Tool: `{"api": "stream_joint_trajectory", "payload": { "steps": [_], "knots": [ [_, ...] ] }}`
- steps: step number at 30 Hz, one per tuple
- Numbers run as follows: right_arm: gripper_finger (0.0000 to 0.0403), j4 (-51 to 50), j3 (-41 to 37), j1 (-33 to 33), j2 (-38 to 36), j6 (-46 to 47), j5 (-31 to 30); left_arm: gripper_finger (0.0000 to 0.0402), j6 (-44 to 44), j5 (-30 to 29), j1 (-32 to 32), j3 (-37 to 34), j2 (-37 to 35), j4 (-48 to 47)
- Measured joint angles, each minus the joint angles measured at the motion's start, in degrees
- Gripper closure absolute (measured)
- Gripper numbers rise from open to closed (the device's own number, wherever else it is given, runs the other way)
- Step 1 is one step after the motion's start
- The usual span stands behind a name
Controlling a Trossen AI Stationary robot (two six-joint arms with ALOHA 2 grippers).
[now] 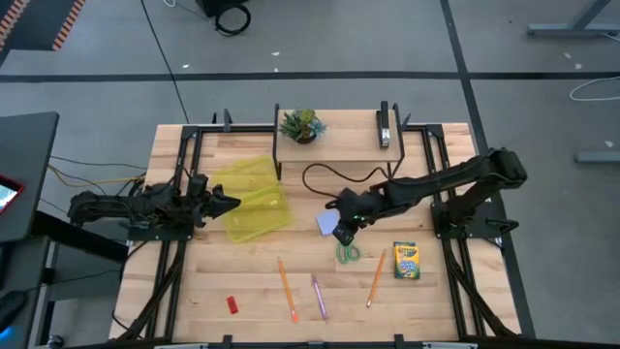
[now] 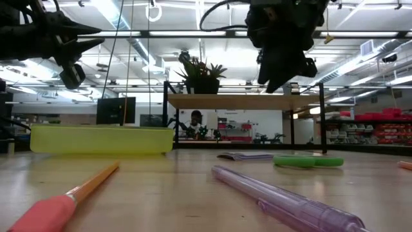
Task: Pack school essentials
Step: Put the green scissors into the yellow supply box
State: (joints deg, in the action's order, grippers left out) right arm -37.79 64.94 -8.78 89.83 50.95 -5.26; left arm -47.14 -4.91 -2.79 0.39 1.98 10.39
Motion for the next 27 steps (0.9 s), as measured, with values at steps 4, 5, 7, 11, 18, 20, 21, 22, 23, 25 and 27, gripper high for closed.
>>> {"api": "stream_joint_trajectory", "payload": {
  "steps": [4,5,7,11,18,20,21,22,23,25,27],
  "knots": [
    [0.0213,-3.94,2.51,0.54,4.41,5.96,1.64,0.0297,-0.65,-0.71,0.0,0.01,0.0,0.02],
    [0.021,-4.1,2.78,0.61,5.56,6.54,2.02,0.0292,-1.29,-1.13,0.0,0.07,0.0,0.01],
    [0.0208,-4.14,3.09,0.59,7.4,7.03,2.25,0.0283,-1.73,-1.5,0.0,0.63,0.08,-0.58],
    [0.0213,-3.87,3.84,0.33,9.13,8.48,2.24,0.0273,3.75,-1.52,0.0,4.82,0.17,-3.71],
    [0.0222,-3.88,3.95,0.33,9.46,17.46,-0.4,0.0271,19.34,-2.97,0.0,10.6,0.23,-10.03],
    [0.0222,-3.84,3.95,0.4,9.46,21.04,-0.9,0.0271,22.76,-3.04,0.0,11.49,0.26,-10.36],
    [0.0222,-3.81,3.95,0.44,9.46,22.86,-0.87,0.0271,23.93,-3.03,0.0,11.95,0.24,-10.25],
    [0.0222,-3.77,3.95,0.44,9.46,24.48,-0.86,0.0271,24.32,-3.04,0.0,12.29,0.24,-10.07],
    [0.0222,-3.77,3.95,0.44,9.46,25.62,-0.85,0.0271,24.95,-3.04,0.0,12.43,0.24,-9.94],
    [0.0222,-3.77,3.95,0.44,9.46,27.79,-0.5,0.0271,25.13,-3.04,0.0,12.43,0.25,-10.28],
    [0.0222,-3.79,3.95,0.46,9.46,30.34,0.67,0.0273,24.12,-3.04,0.0,12.43,0.26,-10.16]
  ]
}}
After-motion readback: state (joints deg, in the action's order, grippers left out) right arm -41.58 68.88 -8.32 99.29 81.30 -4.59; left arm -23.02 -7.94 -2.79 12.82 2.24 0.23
